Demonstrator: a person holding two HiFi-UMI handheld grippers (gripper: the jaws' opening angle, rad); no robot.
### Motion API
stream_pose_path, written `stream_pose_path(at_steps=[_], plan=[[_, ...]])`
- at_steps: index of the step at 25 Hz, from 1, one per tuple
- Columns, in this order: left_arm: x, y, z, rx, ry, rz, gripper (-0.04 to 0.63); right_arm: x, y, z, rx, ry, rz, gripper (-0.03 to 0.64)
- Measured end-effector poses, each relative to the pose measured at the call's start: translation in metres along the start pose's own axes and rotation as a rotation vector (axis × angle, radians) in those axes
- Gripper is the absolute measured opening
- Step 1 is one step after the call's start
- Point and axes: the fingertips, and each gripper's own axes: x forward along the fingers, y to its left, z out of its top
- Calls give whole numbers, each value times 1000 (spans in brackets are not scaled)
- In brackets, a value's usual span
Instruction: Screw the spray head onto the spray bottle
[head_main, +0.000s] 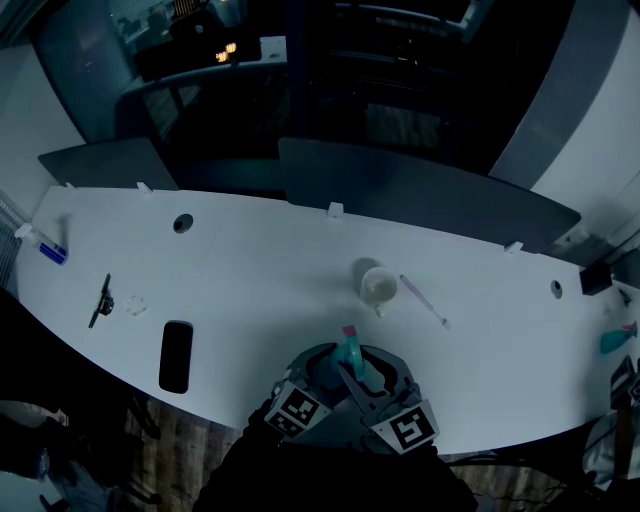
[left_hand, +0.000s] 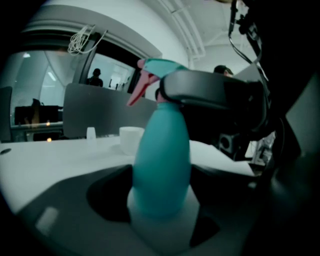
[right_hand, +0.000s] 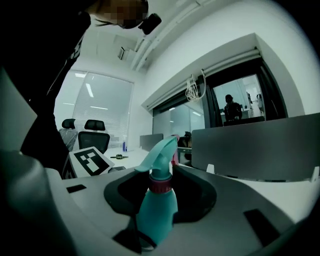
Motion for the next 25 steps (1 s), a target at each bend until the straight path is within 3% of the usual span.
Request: stream_pose_path(at_steps=[5,13,17,20,23,25], plan=[[-1,1,-2,-4,-1,1,365,0,2,-4,0,-58,23,133],[0,0,-1,5,5,10,365,3,3,-8,-42,59,22,133],[-1,0,-5,33,35,6,368,4,3,-8,-31,49,24,133],[-9,3,-7,50,59,-64,374,3,3,-7,-25,41,37,133],[-11,4,-6,46,105,-190,402,3,5,-6,-28,28,78,133],[-6,0,-5,110,157,-265,391,3,4,-5,-28,20,95,133]])
